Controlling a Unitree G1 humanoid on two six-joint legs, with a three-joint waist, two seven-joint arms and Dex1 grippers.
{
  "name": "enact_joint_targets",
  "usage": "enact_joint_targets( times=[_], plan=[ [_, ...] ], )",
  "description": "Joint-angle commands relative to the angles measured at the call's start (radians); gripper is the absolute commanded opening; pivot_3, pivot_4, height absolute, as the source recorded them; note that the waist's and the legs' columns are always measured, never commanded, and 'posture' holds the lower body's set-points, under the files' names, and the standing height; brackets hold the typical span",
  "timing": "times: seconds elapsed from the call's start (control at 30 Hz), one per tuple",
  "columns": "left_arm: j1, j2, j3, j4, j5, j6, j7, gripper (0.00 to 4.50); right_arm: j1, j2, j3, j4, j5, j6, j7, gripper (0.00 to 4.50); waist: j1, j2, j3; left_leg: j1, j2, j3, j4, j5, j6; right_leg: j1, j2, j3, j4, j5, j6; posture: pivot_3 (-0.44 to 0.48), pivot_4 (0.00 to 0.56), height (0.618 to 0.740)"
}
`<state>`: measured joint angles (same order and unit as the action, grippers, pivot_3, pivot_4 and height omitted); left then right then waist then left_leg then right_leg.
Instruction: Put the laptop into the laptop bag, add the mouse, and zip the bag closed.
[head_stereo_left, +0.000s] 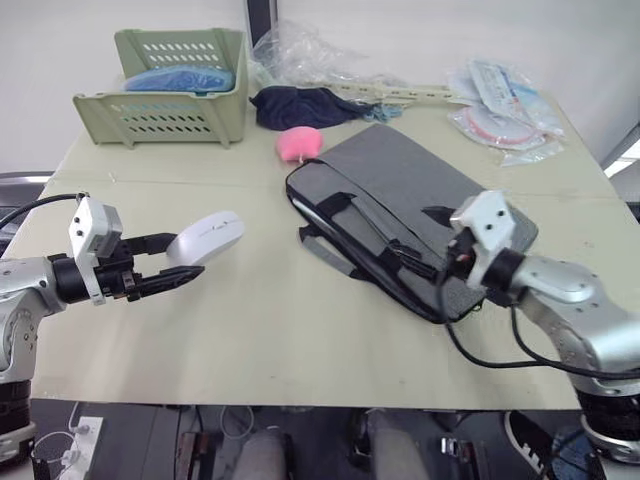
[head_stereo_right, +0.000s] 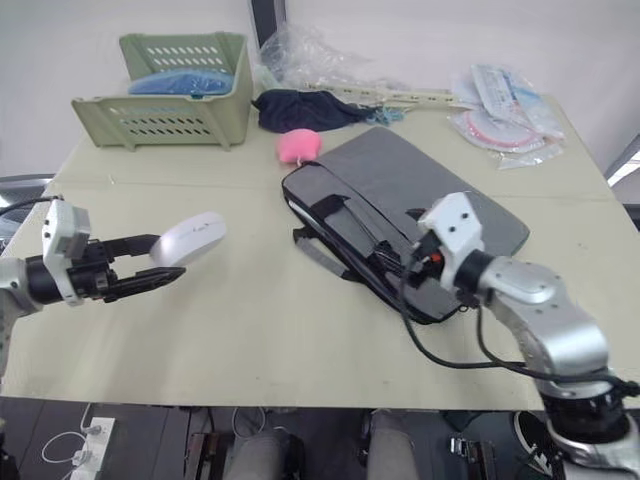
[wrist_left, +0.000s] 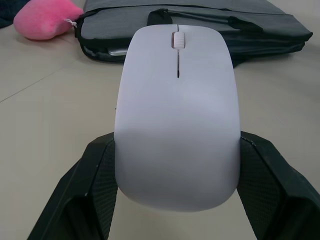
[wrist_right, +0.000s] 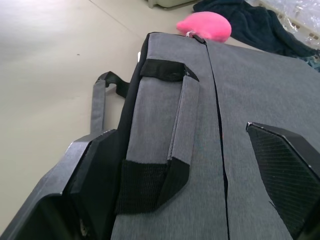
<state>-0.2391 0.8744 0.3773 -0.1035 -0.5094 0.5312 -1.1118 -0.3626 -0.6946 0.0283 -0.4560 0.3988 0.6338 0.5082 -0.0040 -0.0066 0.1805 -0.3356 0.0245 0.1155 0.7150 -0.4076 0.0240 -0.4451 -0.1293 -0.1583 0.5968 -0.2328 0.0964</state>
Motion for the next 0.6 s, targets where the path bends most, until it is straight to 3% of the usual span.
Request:
enact_joint_targets(
  times=[0.03, 0.33, 0.4, 0.43, 0.47, 0.6],
  plan=[
    [0.010, -0.007, 0.014, -0.072, -0.042, 0.022, 0.035, 2.78, -0.039, 0.043, 0.065, 0.019, -0.083, -0.025, -0.034, 4.50, -0.001, 0.000, 0.000, 0.000, 0.000, 0.000, 0.000, 0.000, -0.001, 0.000, 0.001, 0.000, 0.000, 0.000, 0.000, 0.000, 0.150, 0.740],
    [0.040, -0.008, -0.003, -0.124, -0.066, 0.030, 0.052, 2.78, -0.067, 0.166, 0.192, 0.091, -0.234, -0.025, -0.069, 4.50, 0.000, 0.000, 0.000, 0.000, 0.002, 0.000, 0.000, -0.001, -0.001, 0.000, 0.003, 0.000, 0.000, -0.001, -0.001, 0.000, 0.150, 0.740],
    [0.040, -0.008, -0.006, -0.125, -0.070, 0.029, 0.054, 2.78, -0.071, 0.170, 0.191, 0.106, -0.260, -0.030, -0.077, 3.96, 0.000, 0.000, 0.000, 0.000, 0.002, 0.000, 0.000, -0.001, -0.001, 0.000, 0.003, 0.000, 0.000, -0.001, -0.001, 0.000, 0.150, 0.740],
    [0.039, -0.008, -0.009, -0.125, -0.071, 0.028, 0.055, 2.78, -0.072, 0.170, 0.190, 0.111, -0.266, -0.033, -0.072, 3.92, 0.000, 0.000, 0.000, 0.000, 0.002, 0.000, 0.000, -0.001, -0.001, 0.000, 0.003, 0.000, 0.000, -0.001, -0.001, 0.000, 0.150, 0.740],
    [0.038, -0.009, -0.011, -0.125, -0.073, 0.028, 0.057, 2.78, -0.073, 0.162, 0.193, 0.115, -0.283, -0.045, -0.066, 3.37, -0.001, 0.000, 0.000, 0.000, 0.002, 0.000, 0.000, -0.001, -0.001, 0.000, 0.003, 0.000, 0.000, -0.001, -0.002, 0.000, 0.150, 0.740],
    [0.037, -0.014, -0.024, -0.130, -0.079, 0.025, 0.062, 2.78, -0.065, 0.150, 0.188, 0.124, -0.304, -0.064, -0.039, 3.37, -0.002, 0.000, 0.000, 0.000, 0.003, 0.000, 0.000, -0.001, -0.001, 0.000, 0.004, 0.000, 0.000, -0.001, -0.002, 0.000, 0.150, 0.740]
  ],
)
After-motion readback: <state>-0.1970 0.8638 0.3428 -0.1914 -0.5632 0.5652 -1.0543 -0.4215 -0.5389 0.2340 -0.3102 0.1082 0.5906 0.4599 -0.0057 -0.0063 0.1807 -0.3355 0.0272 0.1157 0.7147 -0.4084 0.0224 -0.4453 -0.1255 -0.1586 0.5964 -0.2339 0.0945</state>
